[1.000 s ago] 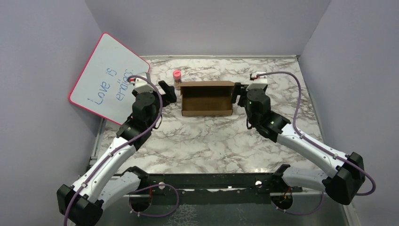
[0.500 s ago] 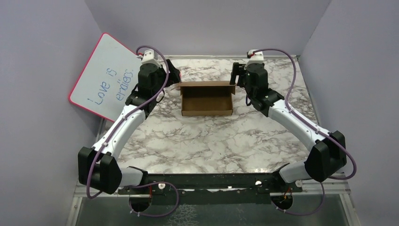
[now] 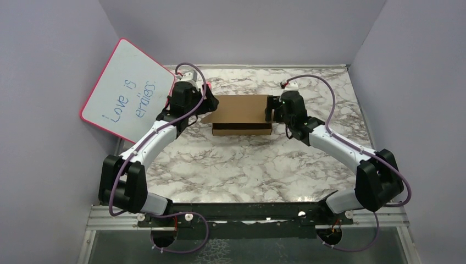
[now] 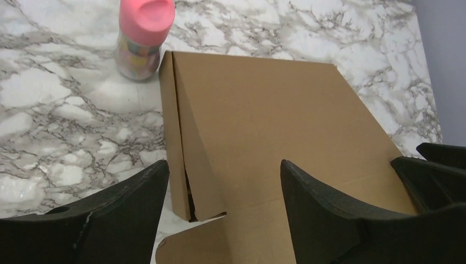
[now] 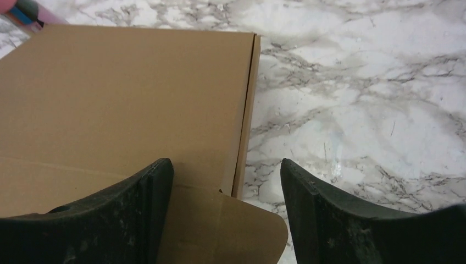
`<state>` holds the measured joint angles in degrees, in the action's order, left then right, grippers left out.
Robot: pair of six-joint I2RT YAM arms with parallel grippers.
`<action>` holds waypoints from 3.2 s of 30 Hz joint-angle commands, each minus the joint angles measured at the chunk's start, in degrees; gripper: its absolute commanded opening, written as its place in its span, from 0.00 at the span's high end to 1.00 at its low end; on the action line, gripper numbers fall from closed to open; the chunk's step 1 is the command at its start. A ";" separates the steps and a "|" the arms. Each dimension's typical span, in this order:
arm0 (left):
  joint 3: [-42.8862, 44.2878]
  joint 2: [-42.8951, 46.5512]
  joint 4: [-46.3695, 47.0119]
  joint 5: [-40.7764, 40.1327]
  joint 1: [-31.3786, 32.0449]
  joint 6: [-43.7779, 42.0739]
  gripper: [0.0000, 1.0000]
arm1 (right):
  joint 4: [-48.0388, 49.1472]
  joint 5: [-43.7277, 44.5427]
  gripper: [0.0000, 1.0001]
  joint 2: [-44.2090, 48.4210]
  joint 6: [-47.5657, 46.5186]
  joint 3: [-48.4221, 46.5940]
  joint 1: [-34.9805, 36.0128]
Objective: Fold the paper box
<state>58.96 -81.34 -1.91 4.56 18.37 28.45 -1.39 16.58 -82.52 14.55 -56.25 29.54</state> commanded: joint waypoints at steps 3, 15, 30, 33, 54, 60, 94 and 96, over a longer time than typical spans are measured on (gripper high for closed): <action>-4.87 0.49 1.64 4.16 -0.27 1.58 0.28 | 4.03 -2.79 0.26 2.14 1.98 4.51 -0.06; -9.25 -3.12 4.92 3.64 -0.26 1.79 0.32 | 8.95 -2.96 0.31 -0.75 2.68 10.08 -0.08; -14.31 -7.74 7.86 3.43 0.17 2.59 0.38 | 13.16 -6.16 0.36 -3.37 5.23 16.80 -0.65; -14.18 -8.52 7.74 4.30 0.36 2.58 0.39 | 12.90 -6.45 0.36 -2.23 4.87 16.25 -0.80; -16.56 -6.47 15.94 3.72 0.35 5.47 0.45 | 17.46 -11.37 0.47 -1.68 7.26 18.75 -5.00; -18.02 -9.32 17.70 6.13 0.39 5.74 0.59 | 18.42 -13.83 0.54 -2.75 9.05 21.56 -5.01; -8.43 20.48 -13.42 1.30 -6.02 -9.58 0.01 | 6.57 -23.38 0.30 13.91 -13.67 16.34 9.58; -8.59 19.90 -14.32 3.28 -7.53 -12.22 0.01 | 5.82 -21.22 0.29 12.45 -17.07 15.16 13.33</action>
<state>48.75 -59.83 -10.11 2.31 13.47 24.32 5.54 -7.81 -68.12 5.67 -37.69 37.10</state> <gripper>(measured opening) 0.987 0.702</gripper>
